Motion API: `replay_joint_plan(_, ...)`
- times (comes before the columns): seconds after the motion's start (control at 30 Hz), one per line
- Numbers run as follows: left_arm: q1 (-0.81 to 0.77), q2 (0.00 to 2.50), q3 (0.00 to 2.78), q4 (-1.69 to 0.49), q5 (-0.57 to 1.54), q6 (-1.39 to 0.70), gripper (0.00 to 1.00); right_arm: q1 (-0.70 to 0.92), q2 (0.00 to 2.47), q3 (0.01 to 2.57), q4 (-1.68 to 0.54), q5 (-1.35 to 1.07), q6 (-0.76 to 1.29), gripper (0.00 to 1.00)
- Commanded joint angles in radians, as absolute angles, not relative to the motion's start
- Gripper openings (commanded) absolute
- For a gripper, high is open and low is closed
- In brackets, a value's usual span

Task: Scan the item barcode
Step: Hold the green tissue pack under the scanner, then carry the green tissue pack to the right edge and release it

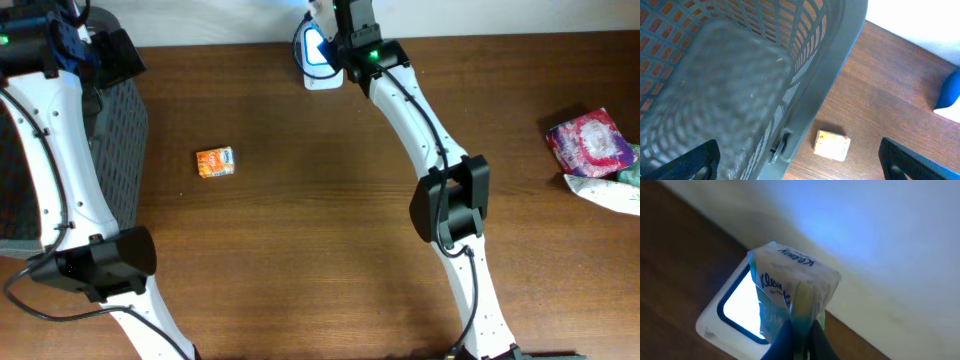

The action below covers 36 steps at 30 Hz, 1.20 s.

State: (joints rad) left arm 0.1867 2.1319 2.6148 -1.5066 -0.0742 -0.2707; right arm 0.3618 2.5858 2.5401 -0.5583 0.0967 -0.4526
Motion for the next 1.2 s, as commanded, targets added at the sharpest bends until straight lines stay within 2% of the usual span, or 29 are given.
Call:
replay_joint_plan(0.0, 0.193, 2.126, 2.618, -1.505, -0.067, -0.276, 0.99, 0.373, 2.6, 2.531, -0.564, 0.091, -0.515, 0.04)
replay_joint_plan(0.1, 0.193, 2.126, 2.618, -1.505, -0.067, -0.276, 0.99, 0.372, 2.6, 2.512, -0.582, 0.125, -0.541, 0.04)
replay_joint_plan(0.3, 0.193, 2.126, 2.618, -1.505, -0.067, -0.276, 0.99, 0.324, 2.54, 2.572, -0.601, 0.248, -0.353, 0.04)
replay_joint_plan(0.37, 0.193, 2.126, 2.618, -1.505, -0.067, -0.276, 0.99, 0.257, 2.481, 2.574, -0.656, 0.248, -0.191, 0.04)
replay_joint_plan(0.47, 0.193, 2.126, 2.618, -1.505, -0.067, -0.276, 0.99, 0.105, 2.396, 2.574, -0.855, 0.248, 0.023, 0.04)
replay_joint_plan(0.6, 0.193, 2.126, 2.618, -1.505, -0.067, -0.276, 0.99, -0.117, 2.37, 2.573, -1.193, 0.248, 0.095, 0.04)
replay_joint_plan(0.7, 0.193, 2.126, 2.618, -1.505, -0.067, -0.276, 0.99, -0.283, 2.37, 2.571, -1.339, 0.248, 0.152, 0.04)
replay_joint_plan(0.8, 0.193, 2.126, 2.618, -1.505, -0.067, -0.276, 0.99, -0.44, 2.37, 2.571, -1.412, 0.228, 0.483, 0.04)
replay_joint_plan(0.87, 0.193, 2.126, 2.618, -1.505, -0.067, -0.276, 0.99, -0.517, 2.372, 2.571, -1.441, 0.077, 0.495, 0.04)
replay_joint_plan(0.93, 0.193, 2.126, 2.618, -1.505, -0.067, -0.276, 0.99, -0.539, 2.374, 2.571, -1.455, -0.079, 0.379, 0.04)
replay_joint_plan(1.03, 0.193, 2.126, 2.618, -1.505, -0.067, -0.276, 0.99, -0.491, 2.376, 2.57, -1.465, -0.3, 0.188, 0.21)
replay_joint_plan(1.07, 0.193, 2.126, 2.618, -1.505, -0.067, -0.276, 0.99, -0.461, 2.376, 2.57, -1.47, -0.323, 0.16, 0.34)
replay_joint_plan(1.1, 0.193, 2.126, 2.618, -1.505, -0.067, -0.276, 0.99, -0.411, 2.376, 2.568, -1.477, -0.322, 0.16, 0.43)
replay_joint_plan(1.13, 0.193, 2.126, 2.618, -1.505, -0.067, -0.276, 0.99, -0.371, 2.378, 2.566, -1.478, -0.321, 0.16, 0.43)
replay_joint_plan(1.17, 0.193, 2.126, 2.618, -1.505, -0.067, -0.276, 0.99, -0.31, 2.378, 2.55, -1.478, -0.322, 0.161, 0.39)
